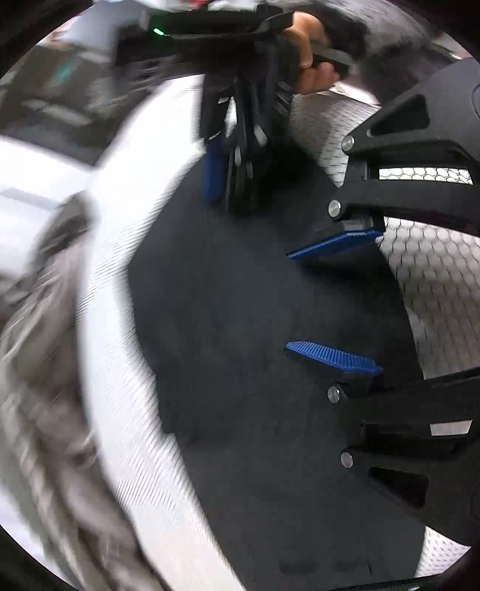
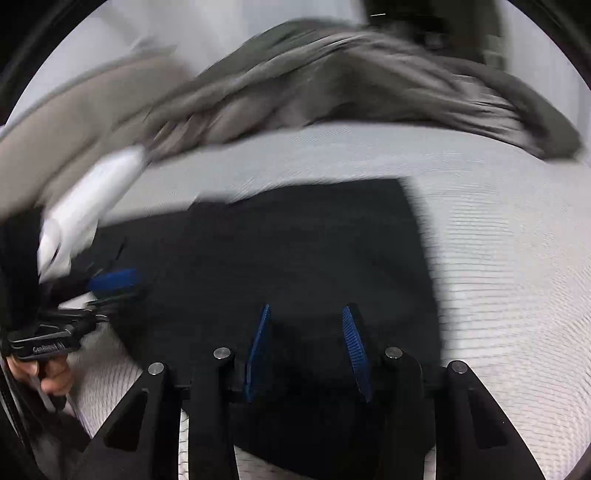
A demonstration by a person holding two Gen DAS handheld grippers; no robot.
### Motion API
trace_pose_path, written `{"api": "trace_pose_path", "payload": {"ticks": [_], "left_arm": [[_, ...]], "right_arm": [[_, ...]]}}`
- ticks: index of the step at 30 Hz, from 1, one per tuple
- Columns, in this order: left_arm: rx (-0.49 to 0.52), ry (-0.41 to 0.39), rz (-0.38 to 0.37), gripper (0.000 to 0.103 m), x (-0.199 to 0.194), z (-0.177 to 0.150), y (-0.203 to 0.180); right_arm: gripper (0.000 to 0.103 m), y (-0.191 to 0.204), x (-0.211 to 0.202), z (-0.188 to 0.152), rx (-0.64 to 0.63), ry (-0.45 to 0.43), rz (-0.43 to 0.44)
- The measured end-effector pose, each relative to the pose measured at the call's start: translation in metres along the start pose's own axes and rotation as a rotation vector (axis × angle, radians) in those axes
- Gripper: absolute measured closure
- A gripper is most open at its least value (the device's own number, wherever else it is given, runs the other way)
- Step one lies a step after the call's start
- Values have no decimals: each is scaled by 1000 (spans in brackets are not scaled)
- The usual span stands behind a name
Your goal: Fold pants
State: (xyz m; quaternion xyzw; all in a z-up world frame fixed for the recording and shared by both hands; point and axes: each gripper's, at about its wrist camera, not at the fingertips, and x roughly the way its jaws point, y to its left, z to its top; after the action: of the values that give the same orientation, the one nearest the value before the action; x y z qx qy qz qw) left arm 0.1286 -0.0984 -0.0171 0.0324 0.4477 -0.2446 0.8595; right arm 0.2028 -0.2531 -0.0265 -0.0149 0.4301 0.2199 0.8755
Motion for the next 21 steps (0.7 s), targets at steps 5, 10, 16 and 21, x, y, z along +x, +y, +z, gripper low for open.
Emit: {"api": "trace_pose_path", "payload": {"ticks": [5,10,16,21], "left_arm": [[30,36,-17,61,7,-8,10],[20,10,-17,62,-7,-14,20],[-10,-83,-2,62,-24,12,12],[-48,-18,51,62,18,39,16]], "right_arm": [[61,2,11,-21,-158,63,-118],[61,-72,-26,-43,-6,101,-152],[61,-72,-54,-19,139,-55,-81],[61,-18,8,5,28,35,-6]]}}
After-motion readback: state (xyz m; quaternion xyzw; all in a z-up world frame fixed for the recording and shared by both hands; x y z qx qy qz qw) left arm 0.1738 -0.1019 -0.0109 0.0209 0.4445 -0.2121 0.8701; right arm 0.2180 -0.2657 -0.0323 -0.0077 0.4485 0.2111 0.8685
